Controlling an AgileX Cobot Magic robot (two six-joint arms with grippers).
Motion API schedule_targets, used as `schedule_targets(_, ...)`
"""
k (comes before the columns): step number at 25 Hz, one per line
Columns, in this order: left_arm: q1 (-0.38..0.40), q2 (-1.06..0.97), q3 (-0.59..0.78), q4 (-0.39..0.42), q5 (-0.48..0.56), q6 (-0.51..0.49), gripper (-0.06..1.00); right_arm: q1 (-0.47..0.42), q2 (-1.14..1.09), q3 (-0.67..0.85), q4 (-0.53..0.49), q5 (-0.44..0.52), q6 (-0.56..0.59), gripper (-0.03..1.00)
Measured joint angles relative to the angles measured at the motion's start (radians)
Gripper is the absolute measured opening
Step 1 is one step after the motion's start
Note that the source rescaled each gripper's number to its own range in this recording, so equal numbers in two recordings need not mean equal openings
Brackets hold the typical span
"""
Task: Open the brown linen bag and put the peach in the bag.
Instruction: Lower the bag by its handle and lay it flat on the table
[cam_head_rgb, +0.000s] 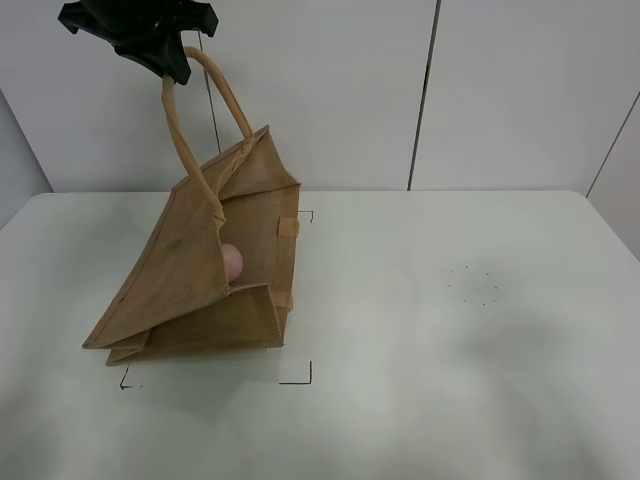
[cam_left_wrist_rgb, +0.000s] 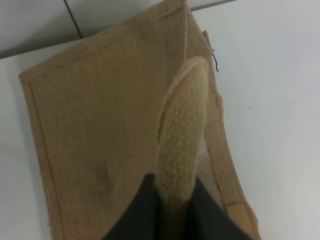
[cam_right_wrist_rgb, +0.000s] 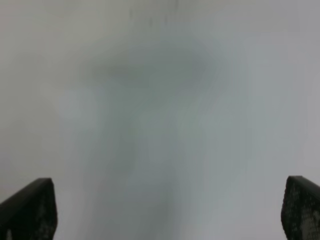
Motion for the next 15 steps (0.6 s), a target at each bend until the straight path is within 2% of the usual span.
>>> schedule_targets(6,0.0,0.028,0.016,-0.001,0.0,0.0,0.0,0.0,-0.176,0.003,-0.016,0.0,0.022,1.0)
schedule_targets(15,0.0,0.149,0.136,-0.004,-0.02,0.0,0.0,0.0,-0.202,0.003,-0.034,0.0,0.048,1.0)
